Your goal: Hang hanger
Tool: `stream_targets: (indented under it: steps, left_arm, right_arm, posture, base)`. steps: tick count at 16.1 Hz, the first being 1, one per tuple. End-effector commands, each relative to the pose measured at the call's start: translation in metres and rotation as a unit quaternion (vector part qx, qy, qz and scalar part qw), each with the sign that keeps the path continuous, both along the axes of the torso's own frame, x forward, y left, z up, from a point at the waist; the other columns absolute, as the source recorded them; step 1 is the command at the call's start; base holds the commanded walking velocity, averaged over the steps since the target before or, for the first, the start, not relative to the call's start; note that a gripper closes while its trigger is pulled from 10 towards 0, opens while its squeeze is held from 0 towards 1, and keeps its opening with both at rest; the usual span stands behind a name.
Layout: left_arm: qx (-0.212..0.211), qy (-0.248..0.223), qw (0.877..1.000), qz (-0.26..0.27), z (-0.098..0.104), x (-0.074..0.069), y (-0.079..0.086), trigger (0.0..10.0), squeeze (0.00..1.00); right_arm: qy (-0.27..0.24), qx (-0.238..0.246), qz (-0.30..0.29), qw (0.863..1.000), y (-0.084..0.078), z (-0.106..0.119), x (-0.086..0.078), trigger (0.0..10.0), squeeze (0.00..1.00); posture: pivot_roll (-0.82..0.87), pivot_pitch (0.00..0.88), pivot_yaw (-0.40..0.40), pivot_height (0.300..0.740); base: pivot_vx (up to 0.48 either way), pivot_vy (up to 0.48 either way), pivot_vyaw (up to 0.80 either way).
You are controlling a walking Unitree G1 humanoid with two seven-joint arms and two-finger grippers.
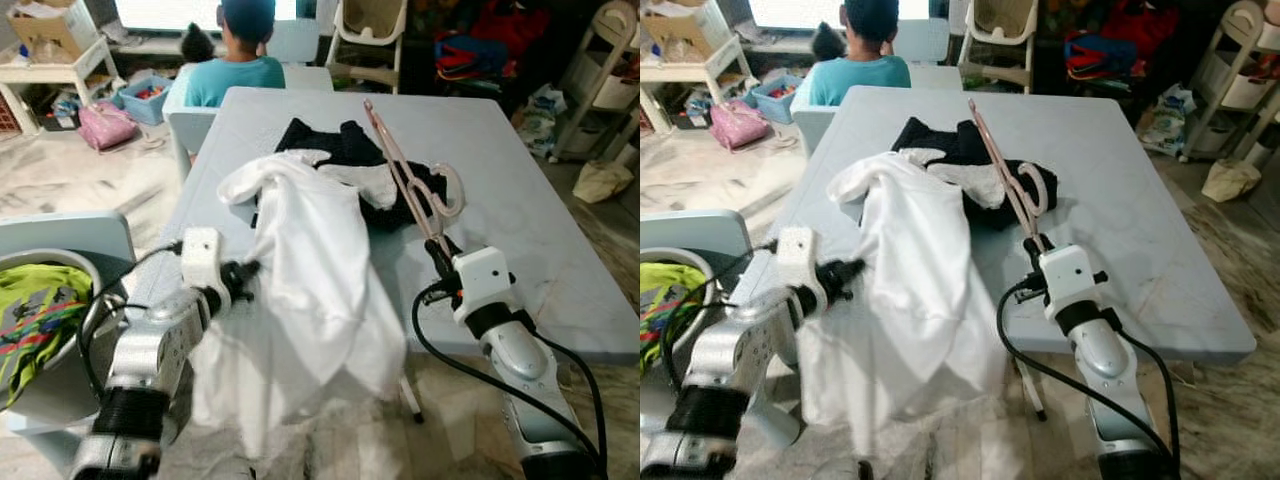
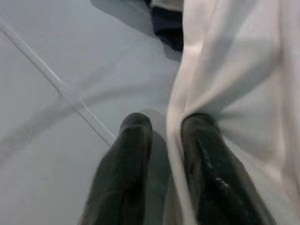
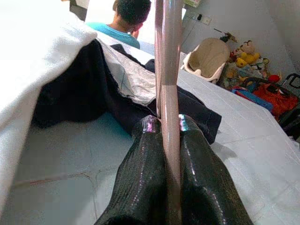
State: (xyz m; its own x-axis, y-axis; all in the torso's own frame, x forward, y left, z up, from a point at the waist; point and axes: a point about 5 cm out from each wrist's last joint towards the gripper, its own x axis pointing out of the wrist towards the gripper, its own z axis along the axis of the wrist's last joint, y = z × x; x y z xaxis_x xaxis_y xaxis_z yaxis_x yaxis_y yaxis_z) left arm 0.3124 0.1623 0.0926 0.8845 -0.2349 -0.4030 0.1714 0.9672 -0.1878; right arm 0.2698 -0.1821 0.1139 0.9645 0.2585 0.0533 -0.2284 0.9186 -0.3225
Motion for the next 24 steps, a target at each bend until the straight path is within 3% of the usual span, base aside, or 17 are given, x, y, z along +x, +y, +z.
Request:
stream_targets:
  steps: [1, 3, 5, 7, 10, 12, 15, 17, 20, 21, 23, 24]
  left_arm:
    - [0.015, -0.017, 0.999, 0.033, 0.005, 0.009, 0.013, 0.0, 0.0]
    - [0.018, -0.039, 0.998, 0.051, 0.013, 0.024, 0.022, 0.0, 0.0]
    - [0.025, -0.073, 0.993, 0.085, 0.032, 0.049, 0.038, 0.0, 0.0]
    - [0.033, -0.101, 0.99, 0.088, 0.052, 0.066, 0.041, 0.0, 0.0]
    - [0.05, -0.155, 0.984, 0.072, 0.092, 0.088, 0.037, 0.0, 0.0]
    - [0.055, -0.205, 0.975, 0.063, 0.132, 0.103, 0.03, 0.0, 0.0]
    - [0.08, -0.268, 0.959, 0.044, 0.179, 0.113, 0.015, 0.0, 0.0]
    - [0.117, -0.325, 0.938, 0.033, 0.219, 0.115, 0.003, 0.0, 0.0]
    - [0.125, -0.405, 0.904, 0.054, 0.286, 0.109, -0.003, 0.0, 0.0]
    - [0.119, -0.445, 0.885, 0.068, 0.32, 0.102, -0.004, 0.0, 0.0]
    - [0.11, -0.495, 0.859, 0.078, 0.358, 0.089, -0.009, 0.0, 0.0]
    - [0.098, -0.526, 0.843, 0.06, 0.377, 0.081, -0.023, 0.0, 0.0]
  right_arm:
    - [0.016, 0.001, -0.005, 1.0, -0.002, -0.005, -0.002, 10.0, 0.0]
    - [0.016, 0.002, -0.005, 1.0, -0.001, -0.004, -0.002, 10.0, 0.0]
    - [0.015, 0.002, -0.005, 1.0, -0.001, -0.004, -0.003, 10.0, 0.0]
    - [0.016, 0.001, -0.008, 1.0, -0.003, -0.003, -0.005, 10.0, 0.0]
    - [0.016, 0.001, -0.015, 1.0, -0.005, -0.003, -0.008, 10.0, 0.0]
    - [0.016, 0.003, -0.019, 1.0, -0.004, -0.003, -0.01, 10.0, 0.0]
    - [0.016, 0.006, -0.026, 1.0, -0.004, -0.003, -0.014, 10.0, 0.0]
    - [0.016, 0.005, -0.03, 0.999, -0.005, -0.003, -0.016, 10.0, 0.0]
    - [0.014, 0.001, -0.033, 0.999, -0.007, -0.002, -0.017, 10.0, 0.0]
    - [0.012, -0.001, -0.037, 0.999, -0.008, -0.001, -0.017, 10.0, 0.0]
    - [0.012, -0.001, -0.04, 0.999, -0.01, -0.001, -0.019, 10.0, 0.0]
    - [0.013, 0.0, -0.04, 0.999, -0.008, -0.002, -0.021, 10.0, 0.0]
  posture:
    - [-0.01, 0.023, -0.034, 0.74]
    - [-0.01, 0.027, -0.036, 0.74]
    - [-0.03, 0.031, -0.034, 0.74]
    - [-0.03, 0.033, -0.032, 0.74]
    - [-0.04, 0.039, -0.021, 0.74]
    - [-0.05, 0.043, -0.007, 0.74]
    - [-0.06, 0.049, 0.011, 0.74]
    - [-0.06, 0.051, 0.013, 0.74]
    - [-0.08, 0.049, 0.024, 0.74]
    - [-0.08, 0.05, 0.033, 0.74]
    - [-0.08, 0.05, 0.042, 0.74]
    - [-0.08, 0.052, 0.045, 0.74]
  base:
    - [0.0, 0.0, 0.0]
    - [0.0, 0.0, 0.0]
    - [0.0, 0.0, 0.0]
    - [0.0, 0.0, 0.0]
    - [0.0, 0.0, 0.0]
    - [0.0, 0.0, 0.0]
    - [0.0, 0.0, 0.0]
    - [0.0, 0.0, 0.0]
    - [0.0, 0.0, 0.0]
    - [0.0, 0.0, 0.0]
    - [0.0, 0.0, 0.0]
    - [0.0, 0.0, 0.0]
